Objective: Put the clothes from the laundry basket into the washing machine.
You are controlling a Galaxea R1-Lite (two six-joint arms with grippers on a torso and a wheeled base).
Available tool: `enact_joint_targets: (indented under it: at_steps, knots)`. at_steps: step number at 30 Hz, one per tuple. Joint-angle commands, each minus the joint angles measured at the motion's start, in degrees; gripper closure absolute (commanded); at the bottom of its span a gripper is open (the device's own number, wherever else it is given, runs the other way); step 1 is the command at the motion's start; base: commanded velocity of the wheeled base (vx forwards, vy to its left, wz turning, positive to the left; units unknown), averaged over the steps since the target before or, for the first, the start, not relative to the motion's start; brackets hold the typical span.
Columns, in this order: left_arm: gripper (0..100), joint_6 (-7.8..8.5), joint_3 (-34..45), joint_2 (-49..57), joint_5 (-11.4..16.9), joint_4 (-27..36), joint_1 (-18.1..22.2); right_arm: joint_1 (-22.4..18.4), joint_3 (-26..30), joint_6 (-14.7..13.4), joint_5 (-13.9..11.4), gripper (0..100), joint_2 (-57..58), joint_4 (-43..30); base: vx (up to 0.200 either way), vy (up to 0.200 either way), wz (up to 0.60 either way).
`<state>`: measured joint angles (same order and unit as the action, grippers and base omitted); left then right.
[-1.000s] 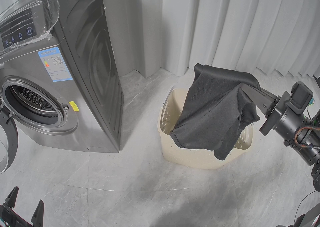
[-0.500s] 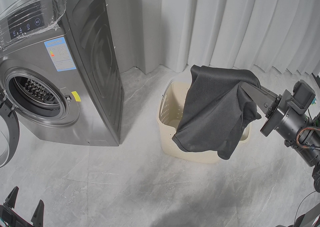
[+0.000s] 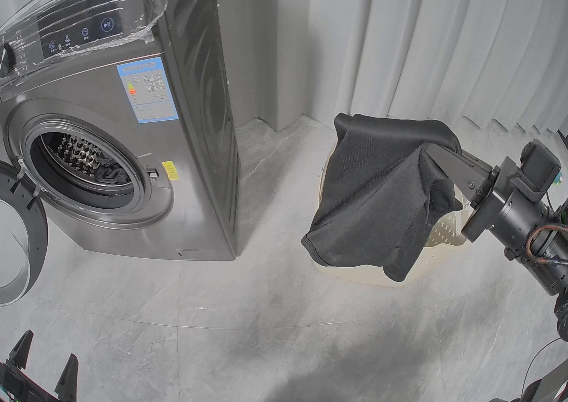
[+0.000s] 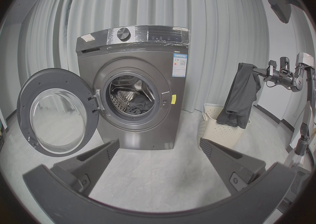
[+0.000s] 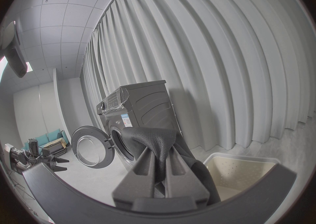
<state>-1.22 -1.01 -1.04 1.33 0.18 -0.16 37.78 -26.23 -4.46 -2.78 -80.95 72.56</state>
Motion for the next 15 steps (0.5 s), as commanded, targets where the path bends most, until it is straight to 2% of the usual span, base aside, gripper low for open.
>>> enact_joint_targets:
  at_steps: [1, 7, 13, 15]
  knots:
    - [0, -0.10, 0.92, 1.04, -0.01, -0.01, -0.02, 0.10, -0.05, -0.02, -0.03, 100, -0.18, 0.04, 0.000, 0.200, 0.00]
    - [0, -0.01, 0.92, 1.04, -0.01, -0.01, -0.02, 0.01, -0.05, -0.02, -0.03, 100, -0.09, 0.04, 0.000, 0.200, 0.00]
    - [0, -0.01, 0.92, 1.04, -0.01, -0.01, -0.02, 0.01, -0.05, -0.11, 0.05, 100, -0.35, 0.04, 0.000, 0.000, 0.00]
    - [0, -0.01, 0.92, 1.04, -0.01, -0.01, -0.02, -0.34, -0.05, -0.20, 0.05, 100, -0.44, -0.05, -0.200, 0.000, 0.00]
